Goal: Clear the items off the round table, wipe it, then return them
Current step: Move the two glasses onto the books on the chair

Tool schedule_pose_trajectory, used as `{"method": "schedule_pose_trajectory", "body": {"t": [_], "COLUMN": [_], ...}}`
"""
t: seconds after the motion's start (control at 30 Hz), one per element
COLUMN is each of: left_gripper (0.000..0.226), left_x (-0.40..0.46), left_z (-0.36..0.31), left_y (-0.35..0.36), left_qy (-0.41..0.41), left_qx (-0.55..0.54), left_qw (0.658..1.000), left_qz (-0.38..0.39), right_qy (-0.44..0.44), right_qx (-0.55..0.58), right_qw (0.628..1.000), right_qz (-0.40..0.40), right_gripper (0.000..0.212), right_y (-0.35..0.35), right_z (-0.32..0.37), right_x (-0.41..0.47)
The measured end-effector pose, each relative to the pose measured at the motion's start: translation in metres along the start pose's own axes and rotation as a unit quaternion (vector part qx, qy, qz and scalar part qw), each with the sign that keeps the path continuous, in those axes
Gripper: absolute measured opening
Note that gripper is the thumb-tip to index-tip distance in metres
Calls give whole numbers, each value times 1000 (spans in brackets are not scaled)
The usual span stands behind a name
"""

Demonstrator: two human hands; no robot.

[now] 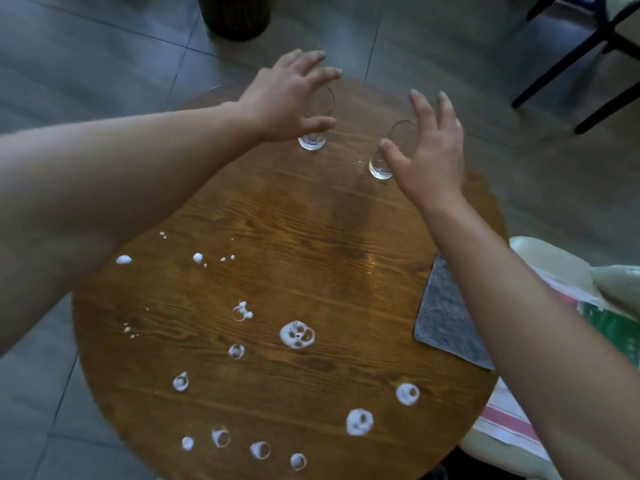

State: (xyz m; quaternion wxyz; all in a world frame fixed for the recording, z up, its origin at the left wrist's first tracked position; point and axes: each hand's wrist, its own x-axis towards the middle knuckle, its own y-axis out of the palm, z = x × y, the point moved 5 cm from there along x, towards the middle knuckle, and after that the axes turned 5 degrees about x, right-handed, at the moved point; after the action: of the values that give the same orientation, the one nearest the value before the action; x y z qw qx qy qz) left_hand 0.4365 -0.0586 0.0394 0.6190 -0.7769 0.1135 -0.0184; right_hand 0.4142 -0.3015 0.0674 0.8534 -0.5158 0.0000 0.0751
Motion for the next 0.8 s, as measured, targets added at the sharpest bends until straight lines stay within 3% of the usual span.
{"method": "schedule_pose_trajectory", "body": {"t": [0.17, 0.3, 0.43, 0.8], "left_gripper": [77, 59, 46, 56], "left_x": [14, 12, 11, 2], "left_z": [-14, -17, -18, 2], "left_y": [19, 33, 34, 35], "left_qy": [22, -37, -54, -169], "left_qx": [66, -8, -30, -193], "left_qw": [997, 999, 998, 965], "left_qz": [34, 7, -9, -62], "right_qy": [-5, 41, 43, 71], "right_qx": [-61, -95, -101, -26], "right_qw": [998, 990, 989, 990], "right_qz": [28, 93, 97, 120], "right_gripper": [76, 72, 64, 68], "right_y": [19, 52, 54, 41], "right_z": [2, -11, -11, -23], "right_x": [36, 42, 40, 38]}}
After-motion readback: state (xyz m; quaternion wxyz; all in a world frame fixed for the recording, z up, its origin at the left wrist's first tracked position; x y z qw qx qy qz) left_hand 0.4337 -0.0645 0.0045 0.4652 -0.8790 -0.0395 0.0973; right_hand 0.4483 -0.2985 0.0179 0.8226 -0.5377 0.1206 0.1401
